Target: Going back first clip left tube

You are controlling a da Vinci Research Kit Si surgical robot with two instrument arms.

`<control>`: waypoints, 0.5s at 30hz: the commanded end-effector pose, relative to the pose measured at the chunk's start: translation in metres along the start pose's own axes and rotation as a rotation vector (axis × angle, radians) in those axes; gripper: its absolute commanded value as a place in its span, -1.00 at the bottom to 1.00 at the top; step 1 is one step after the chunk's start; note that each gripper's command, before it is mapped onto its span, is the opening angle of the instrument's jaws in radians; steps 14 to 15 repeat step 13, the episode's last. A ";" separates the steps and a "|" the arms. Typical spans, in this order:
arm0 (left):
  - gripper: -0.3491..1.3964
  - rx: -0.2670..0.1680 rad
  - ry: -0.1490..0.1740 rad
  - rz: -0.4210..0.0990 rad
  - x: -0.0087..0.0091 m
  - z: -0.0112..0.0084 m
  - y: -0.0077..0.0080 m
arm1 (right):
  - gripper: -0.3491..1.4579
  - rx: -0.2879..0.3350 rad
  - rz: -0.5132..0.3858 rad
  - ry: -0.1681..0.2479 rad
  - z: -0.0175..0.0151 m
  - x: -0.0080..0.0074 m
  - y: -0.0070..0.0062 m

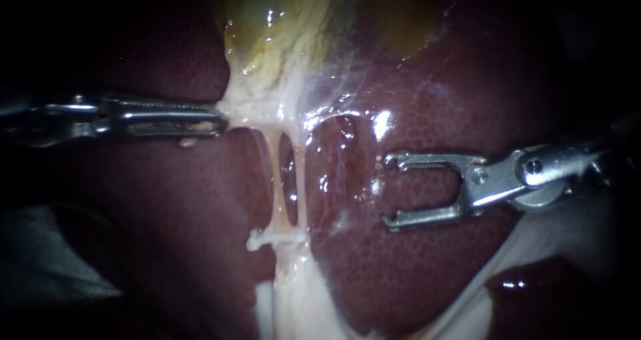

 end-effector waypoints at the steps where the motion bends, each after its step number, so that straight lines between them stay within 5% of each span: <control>1: -1.00 0.001 -0.001 0.000 0.0000 0.0001 -0.0002 | -0.06 0.004 -0.002 0.001 0.0000 -0.0001 0.0000; 15: -1.00 -0.006 -0.003 -0.008 0.0005 -0.0008 -0.0003 | -0.06 0.033 -0.003 0.006 0.0002 0.0001 -0.0002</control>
